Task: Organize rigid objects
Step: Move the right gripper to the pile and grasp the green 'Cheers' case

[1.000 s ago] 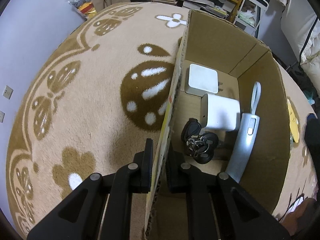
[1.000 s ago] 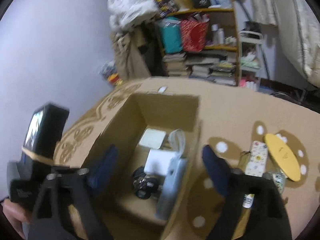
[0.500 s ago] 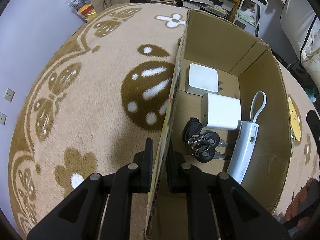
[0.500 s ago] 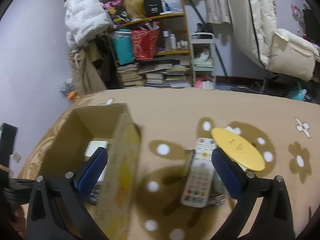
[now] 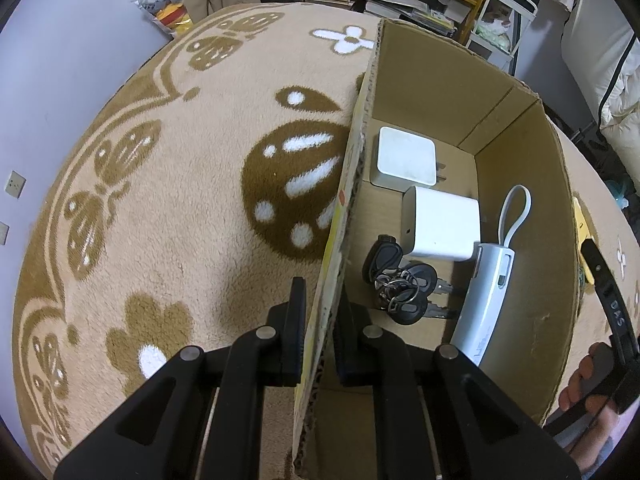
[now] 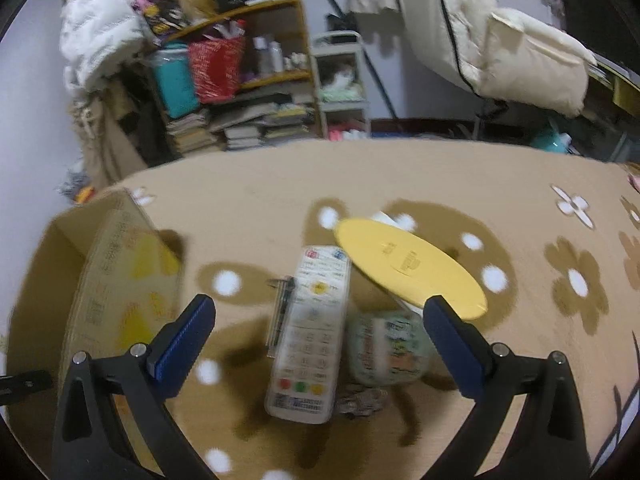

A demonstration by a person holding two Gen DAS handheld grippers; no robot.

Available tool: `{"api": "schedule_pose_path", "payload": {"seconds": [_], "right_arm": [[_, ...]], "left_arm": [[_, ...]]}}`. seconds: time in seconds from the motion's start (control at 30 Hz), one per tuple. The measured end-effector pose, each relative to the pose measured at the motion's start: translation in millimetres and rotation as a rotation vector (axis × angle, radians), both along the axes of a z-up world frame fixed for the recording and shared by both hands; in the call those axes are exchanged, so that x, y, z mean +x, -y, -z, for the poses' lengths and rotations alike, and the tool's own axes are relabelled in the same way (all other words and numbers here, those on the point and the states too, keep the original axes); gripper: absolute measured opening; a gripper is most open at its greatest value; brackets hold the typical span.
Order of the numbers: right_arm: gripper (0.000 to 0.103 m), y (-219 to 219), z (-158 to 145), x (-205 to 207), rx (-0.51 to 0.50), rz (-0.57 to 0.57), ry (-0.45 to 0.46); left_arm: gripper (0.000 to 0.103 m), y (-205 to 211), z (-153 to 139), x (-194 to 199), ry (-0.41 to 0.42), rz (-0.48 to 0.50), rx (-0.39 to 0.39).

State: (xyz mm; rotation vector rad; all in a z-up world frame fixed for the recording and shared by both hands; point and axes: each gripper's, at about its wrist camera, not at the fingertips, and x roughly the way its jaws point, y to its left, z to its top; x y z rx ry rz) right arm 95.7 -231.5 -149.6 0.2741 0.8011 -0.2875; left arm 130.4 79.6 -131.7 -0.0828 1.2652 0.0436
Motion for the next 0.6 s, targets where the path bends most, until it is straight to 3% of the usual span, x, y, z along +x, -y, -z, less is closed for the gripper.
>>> {"api": "schedule_pose_path", "payload": {"seconds": [0.27,0.4,0.6], "right_arm": [[0.103,25.2,22.7,-5.0,0.07,0.096,-0.055],[0.086,31.4,33.8,-5.3,0.043,0.118,-0.094],[0.078,45.3,45.4,-5.5,0.104,0.142,-0.101]], "left_arm": [[0.012,-0.1,0.7,-0.1,0.0,0.002,0.003],[0.012,0.6,-0.3,0.2,0.003,0.009,0.014],[0.012,1.8,-0.7,0.4,0.004,0.013,0.015]]}}
